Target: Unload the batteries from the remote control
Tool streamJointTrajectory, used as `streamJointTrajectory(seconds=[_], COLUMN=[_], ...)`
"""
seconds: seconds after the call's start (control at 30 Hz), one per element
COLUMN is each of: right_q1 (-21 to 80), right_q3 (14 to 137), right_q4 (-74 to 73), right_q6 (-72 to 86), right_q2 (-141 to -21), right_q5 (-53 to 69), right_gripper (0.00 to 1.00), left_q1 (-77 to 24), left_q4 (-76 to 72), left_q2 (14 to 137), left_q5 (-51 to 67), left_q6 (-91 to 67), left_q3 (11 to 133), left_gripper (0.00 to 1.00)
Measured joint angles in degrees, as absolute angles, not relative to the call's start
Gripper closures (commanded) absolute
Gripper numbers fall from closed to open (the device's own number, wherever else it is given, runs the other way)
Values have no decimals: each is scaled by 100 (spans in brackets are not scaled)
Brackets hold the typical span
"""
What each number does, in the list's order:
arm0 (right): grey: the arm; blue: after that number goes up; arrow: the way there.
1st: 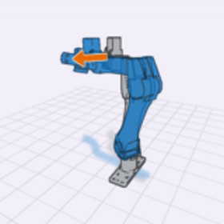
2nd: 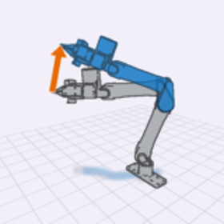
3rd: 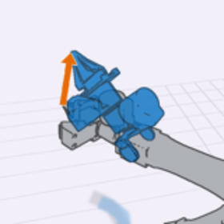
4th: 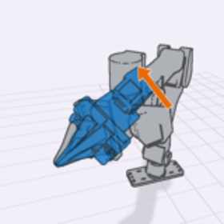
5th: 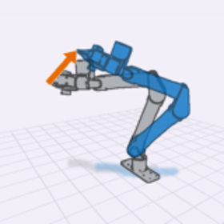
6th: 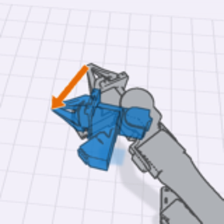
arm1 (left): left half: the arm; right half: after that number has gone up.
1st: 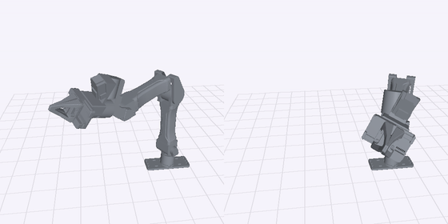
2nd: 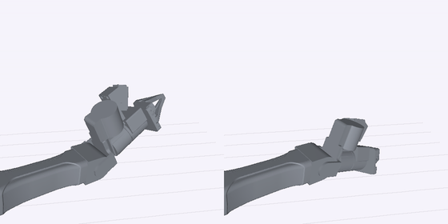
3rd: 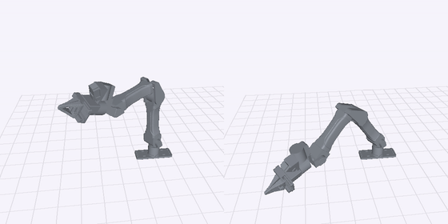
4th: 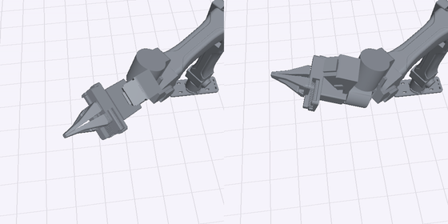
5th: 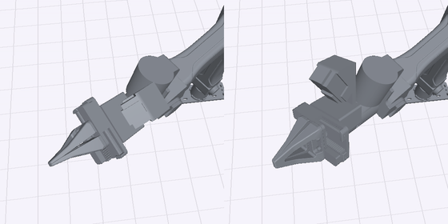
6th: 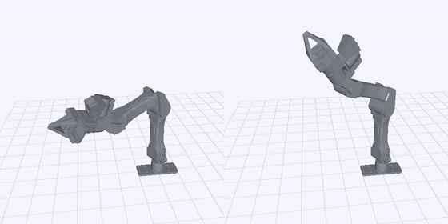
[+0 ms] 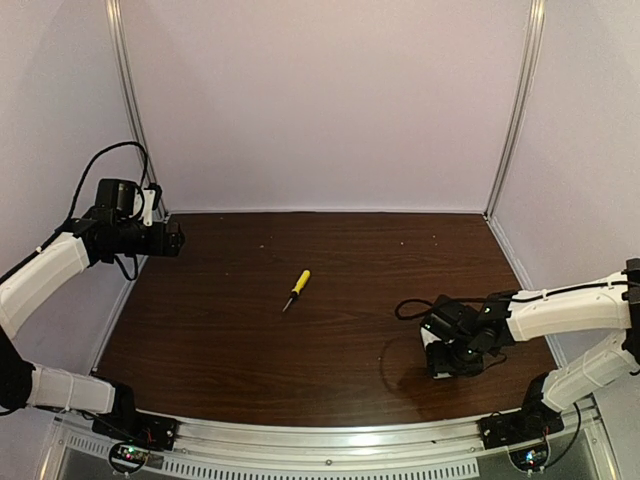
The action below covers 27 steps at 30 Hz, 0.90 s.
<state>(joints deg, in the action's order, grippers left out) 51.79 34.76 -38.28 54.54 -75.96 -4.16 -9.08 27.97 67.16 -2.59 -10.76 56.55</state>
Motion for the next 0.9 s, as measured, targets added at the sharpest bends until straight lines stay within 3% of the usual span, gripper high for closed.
streamJointTrajectory(seconds=[0.5,0.9], right_q1=[5216,5216], right_q3=[3441,3870], right_q4=[-3769,-3898], right_q6=[5428,5054], right_q2=[-7594,-7614], right_q5=[-598,-849], right_gripper=[57,61], left_q1=[-908,-908], left_q4=[2797,2762], left_q2=[6716,6635], left_q5=[-257,-36], left_q6=[-1076,-1079], left_q3=[5655,5640], left_gripper=[3,3])
